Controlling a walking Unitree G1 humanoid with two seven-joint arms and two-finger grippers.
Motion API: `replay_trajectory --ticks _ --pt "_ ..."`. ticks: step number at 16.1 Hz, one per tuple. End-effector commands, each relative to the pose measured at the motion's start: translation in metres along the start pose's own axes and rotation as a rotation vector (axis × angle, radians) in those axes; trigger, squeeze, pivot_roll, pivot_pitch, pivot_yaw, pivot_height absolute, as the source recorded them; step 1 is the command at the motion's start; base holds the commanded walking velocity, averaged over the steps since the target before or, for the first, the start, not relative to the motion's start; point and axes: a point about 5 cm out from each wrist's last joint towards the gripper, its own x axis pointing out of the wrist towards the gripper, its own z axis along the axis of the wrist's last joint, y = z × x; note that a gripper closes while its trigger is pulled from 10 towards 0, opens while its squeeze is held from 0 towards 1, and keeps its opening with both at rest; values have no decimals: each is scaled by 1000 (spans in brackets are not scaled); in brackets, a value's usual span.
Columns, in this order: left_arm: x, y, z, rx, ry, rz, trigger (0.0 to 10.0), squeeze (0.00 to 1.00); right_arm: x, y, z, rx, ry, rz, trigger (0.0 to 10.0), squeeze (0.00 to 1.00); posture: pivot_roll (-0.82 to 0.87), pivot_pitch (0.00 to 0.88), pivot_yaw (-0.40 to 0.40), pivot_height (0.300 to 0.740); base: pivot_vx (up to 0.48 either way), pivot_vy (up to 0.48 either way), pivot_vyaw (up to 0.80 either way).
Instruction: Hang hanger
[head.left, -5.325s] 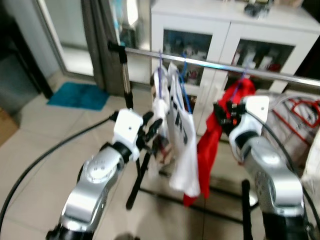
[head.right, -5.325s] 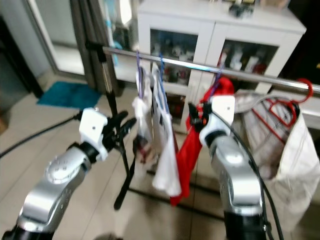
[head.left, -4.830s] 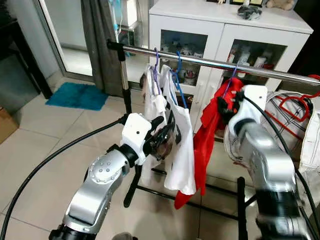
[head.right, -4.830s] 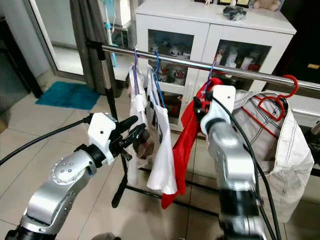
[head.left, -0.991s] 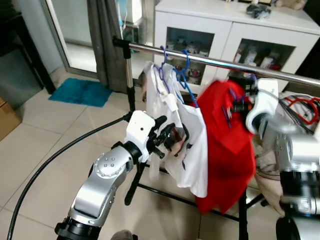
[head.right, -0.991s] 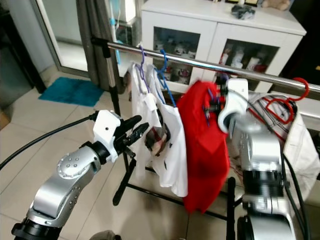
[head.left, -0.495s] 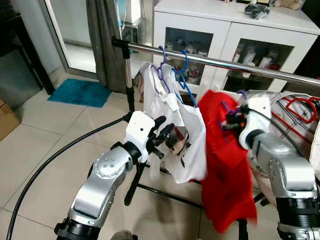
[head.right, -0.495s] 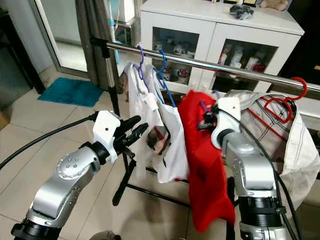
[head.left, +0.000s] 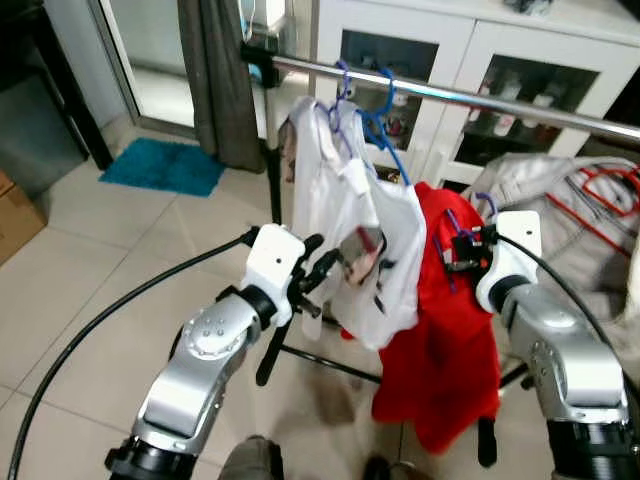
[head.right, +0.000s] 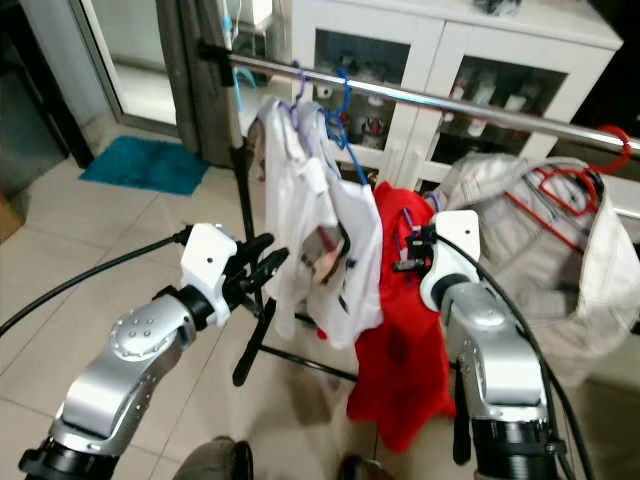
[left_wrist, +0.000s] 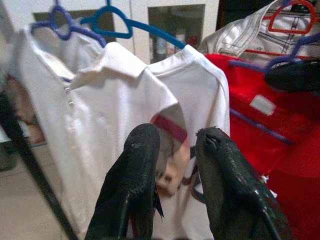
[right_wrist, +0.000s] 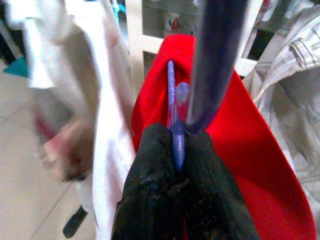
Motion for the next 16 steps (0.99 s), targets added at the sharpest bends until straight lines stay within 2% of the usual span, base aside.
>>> replay_trajectory --ticks 1,13,15,16 --pt "-2 1 -2 -3 -1 21 10000 0 -3 -4 8 -11 -51 -24 0 0 60 0 -41 740 -292 0 0" --pt "-1 1 -2 1 -7 23 10000 0 -5 -7 4 -8 -66 -50 0 0 55 0 -38 740 -283 0 0" --pt "1 3 -3 4 4 37 10000 0 -6 -8 5 -13 -71 -48 0 0 57 0 -34 740 0 0 0" --pt "2 4 -2 -8 7 28 10000 231 -6 -10 9 -16 -92 -17 0 0 58 0 -32 740 0 0 0"
